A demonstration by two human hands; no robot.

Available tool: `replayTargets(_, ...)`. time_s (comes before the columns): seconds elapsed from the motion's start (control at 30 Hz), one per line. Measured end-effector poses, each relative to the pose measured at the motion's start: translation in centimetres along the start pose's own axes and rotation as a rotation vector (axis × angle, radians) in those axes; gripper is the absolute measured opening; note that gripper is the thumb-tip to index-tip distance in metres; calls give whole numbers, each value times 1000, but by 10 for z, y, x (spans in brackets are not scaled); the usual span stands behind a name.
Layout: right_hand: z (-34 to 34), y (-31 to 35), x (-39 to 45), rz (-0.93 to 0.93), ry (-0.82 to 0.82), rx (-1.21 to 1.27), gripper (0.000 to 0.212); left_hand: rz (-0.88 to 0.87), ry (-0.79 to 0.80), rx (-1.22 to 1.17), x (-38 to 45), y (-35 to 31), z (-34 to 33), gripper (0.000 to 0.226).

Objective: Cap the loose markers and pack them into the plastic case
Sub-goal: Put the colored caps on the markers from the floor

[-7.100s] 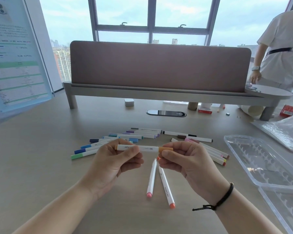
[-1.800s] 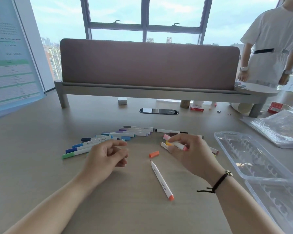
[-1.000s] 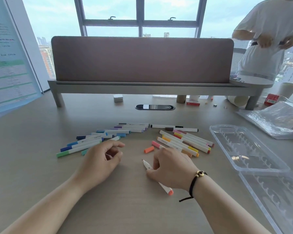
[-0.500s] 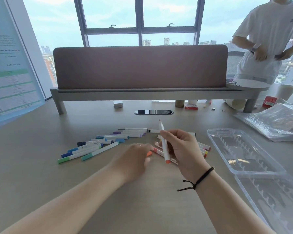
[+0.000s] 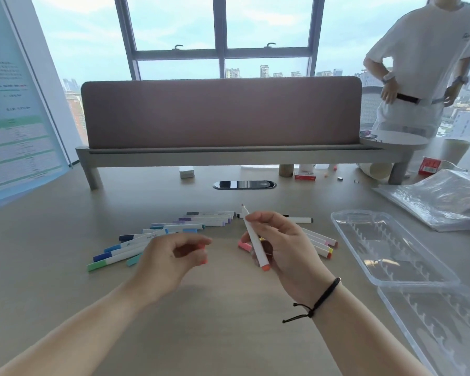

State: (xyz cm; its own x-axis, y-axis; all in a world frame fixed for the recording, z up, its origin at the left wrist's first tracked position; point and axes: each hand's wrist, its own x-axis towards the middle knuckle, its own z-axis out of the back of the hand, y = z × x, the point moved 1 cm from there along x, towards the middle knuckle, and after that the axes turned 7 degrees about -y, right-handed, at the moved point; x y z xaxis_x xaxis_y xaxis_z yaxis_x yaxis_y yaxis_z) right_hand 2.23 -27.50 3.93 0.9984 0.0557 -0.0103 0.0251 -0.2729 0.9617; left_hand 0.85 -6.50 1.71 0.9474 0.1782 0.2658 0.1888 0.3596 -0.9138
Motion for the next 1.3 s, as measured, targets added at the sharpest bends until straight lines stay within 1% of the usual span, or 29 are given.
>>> replayTargets(0.07,-2,-4,-1,-18,60,35,23,224,-29,-354,-6,4,7,22)
replayTargets(0.1,-3,-6,-1,-28,89,54,22,303,-40,-497,-8,7,10,32)
replayTargets(0.13,-4,-8,-1,-32,117,63,20,353,-57,-607,-9,9,14,46)
replayTargets(0.17,-5,-11,-1,-30,141,60,21,385,-83,-678,-9,13,18,54)
replayTargets(0.2,-6,-13,-1,-27,153,48,24,410,-110,-719,-9,15,21,56)
replayTargets(0.3,-10,-19,-1,-30,142,47,22,430,-121,-806,-9,16,25,50)
replayTargets(0.37,-11,-22,-2,-37,135,70,22,454,-101,-837,-10,16,23,28)
replayTargets(0.4,-13,-22,-2,-33,130,74,23,462,-92,-844,-12,13,21,18)
replayTargets(0.43,-14,-23,-3,-25,127,74,25,460,-78,-841,-13,12,20,17)
replayTargets(0.5,-17,-24,-4,-12,125,72,28,446,-66,-831,-14,11,19,22)
replayTargets(0.77,-23,-27,-7,-1,81,15,33,405,-17,-758,-18,9,18,20)
replayTargets(0.97,-27,-28,-12,28,108,-56,16,334,2,-648,-22,5,16,19)
replayTargets(1.13,-29,-27,-14,6,113,-48,29,292,1,-608,-24,2,15,20)
replayTargets(1.3,-28,-26,-14,-20,117,-6,27,236,-11,-517,-25,-1,15,24)
